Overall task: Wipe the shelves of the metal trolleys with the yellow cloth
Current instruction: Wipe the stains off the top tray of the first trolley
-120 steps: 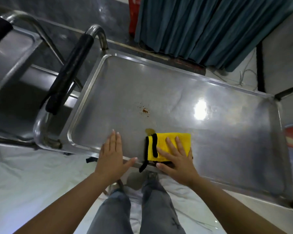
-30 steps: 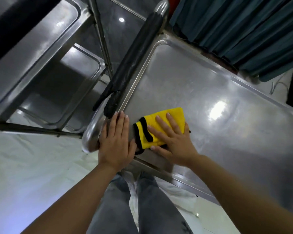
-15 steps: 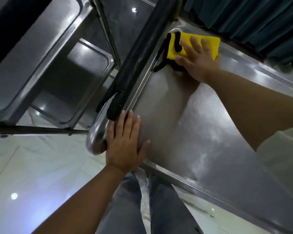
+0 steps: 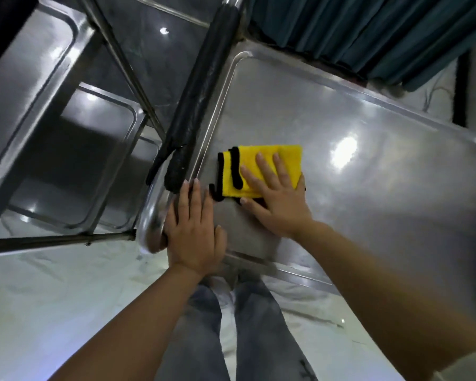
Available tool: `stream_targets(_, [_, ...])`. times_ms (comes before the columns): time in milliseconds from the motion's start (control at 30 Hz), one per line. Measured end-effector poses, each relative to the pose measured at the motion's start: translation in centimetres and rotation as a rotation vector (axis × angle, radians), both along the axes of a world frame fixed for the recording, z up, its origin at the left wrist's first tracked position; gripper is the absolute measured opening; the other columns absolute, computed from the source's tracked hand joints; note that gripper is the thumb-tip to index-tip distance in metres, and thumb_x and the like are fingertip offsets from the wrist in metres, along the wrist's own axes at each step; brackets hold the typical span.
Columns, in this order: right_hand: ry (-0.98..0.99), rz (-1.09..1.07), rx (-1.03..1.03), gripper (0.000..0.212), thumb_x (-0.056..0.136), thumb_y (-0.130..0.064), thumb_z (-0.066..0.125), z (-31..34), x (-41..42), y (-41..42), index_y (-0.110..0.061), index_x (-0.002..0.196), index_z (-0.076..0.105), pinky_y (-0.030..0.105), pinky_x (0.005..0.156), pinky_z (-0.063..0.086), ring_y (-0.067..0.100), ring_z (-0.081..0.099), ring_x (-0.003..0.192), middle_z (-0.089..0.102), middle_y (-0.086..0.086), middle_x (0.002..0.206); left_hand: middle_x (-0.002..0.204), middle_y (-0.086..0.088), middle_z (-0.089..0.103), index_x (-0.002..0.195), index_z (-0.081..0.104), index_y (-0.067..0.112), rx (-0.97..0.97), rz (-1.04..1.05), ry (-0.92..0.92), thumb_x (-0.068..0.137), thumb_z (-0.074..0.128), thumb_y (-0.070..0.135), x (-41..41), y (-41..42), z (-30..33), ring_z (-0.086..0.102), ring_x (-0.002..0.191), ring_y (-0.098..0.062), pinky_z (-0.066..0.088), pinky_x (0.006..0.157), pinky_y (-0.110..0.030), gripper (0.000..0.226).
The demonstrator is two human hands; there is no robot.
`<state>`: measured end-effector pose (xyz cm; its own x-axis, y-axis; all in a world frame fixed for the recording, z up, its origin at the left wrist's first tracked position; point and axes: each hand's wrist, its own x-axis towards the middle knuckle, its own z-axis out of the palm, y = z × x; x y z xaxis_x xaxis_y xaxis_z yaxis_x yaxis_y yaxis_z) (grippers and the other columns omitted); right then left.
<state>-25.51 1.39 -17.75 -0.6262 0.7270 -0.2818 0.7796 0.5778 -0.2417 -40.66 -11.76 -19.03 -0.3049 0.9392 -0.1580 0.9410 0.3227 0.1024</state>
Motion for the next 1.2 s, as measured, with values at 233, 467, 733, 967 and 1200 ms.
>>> stream_targets(233, [-0.053,-0.068,0.017,0.064,0.088,-0.074,0.013,0.2,8.0,-7.8,-0.051,0.146,-0.001,0.061,0.111,0.013,0.017,-0.017,0.146,-0.009,-0.014,0.159,0.157,-0.020,0.021,0.151,0.026,0.009,0.014,-0.046,0.023,0.086,0.029,0.038,-0.2,-0.1,-0.3,0.010,0.147,-0.036,-0.017,0.115,-0.046,0.071])
stream_targets(467, [-0.055,-0.586,-0.064,0.064,0.080,-0.079,0.014,1.2,15.3,-10.6,-0.062,0.138,-0.008,0.062,0.112,0.013,0.010,-0.021,0.144,-0.015,-0.022,0.156,0.160,-0.014,0.014,0.153,0.016,0.019,0.047,-0.138,0.013,0.097,0.014,0.051,-0.2,-0.2,-1.2,0.006,0.149,-0.027,0.000,0.116,-0.060,0.064])
stream_targets(733, [-0.040,-0.600,-0.021,0.076,0.077,-0.082,0.015,0.0,8.1,-11.3,-0.054,0.144,-0.005,0.068,0.106,-0.005,0.019,-0.027,0.143,-0.019,-0.014,0.157,0.159,-0.018,0.012,0.153,0.014,0.010,0.002,-0.264,0.015,0.096,0.009,0.050,0.3,-0.1,-0.7,0.009,0.148,-0.031,0.007,0.118,-0.055,0.070])
stream_targets(967, [-0.010,-0.222,0.106,0.059,0.094,-0.061,0.030,-0.4,12.8,-10.5,-0.046,0.148,0.012,0.061,0.109,0.016,0.018,-0.009,0.147,0.000,-0.011,0.160,0.160,-0.019,0.008,0.153,0.013,0.007,-0.086,-0.380,0.004,0.100,0.016,0.037,5.9,-0.1,-0.1,0.004,0.148,-0.034,0.005,0.116,-0.058,0.061])
stream_targets(1200, [-0.027,-0.512,0.148,0.062,0.093,-0.059,0.036,-1.0,23.4,-11.3,-0.047,0.148,0.007,0.066,0.106,0.019,0.018,-0.003,0.148,0.001,-0.011,0.160,0.161,-0.014,0.000,0.153,0.002,0.015,-0.174,-0.365,0.028,0.100,0.010,0.047,9.0,-1.1,0.0,-0.001,0.149,-0.030,0.003,0.119,-0.048,0.063])
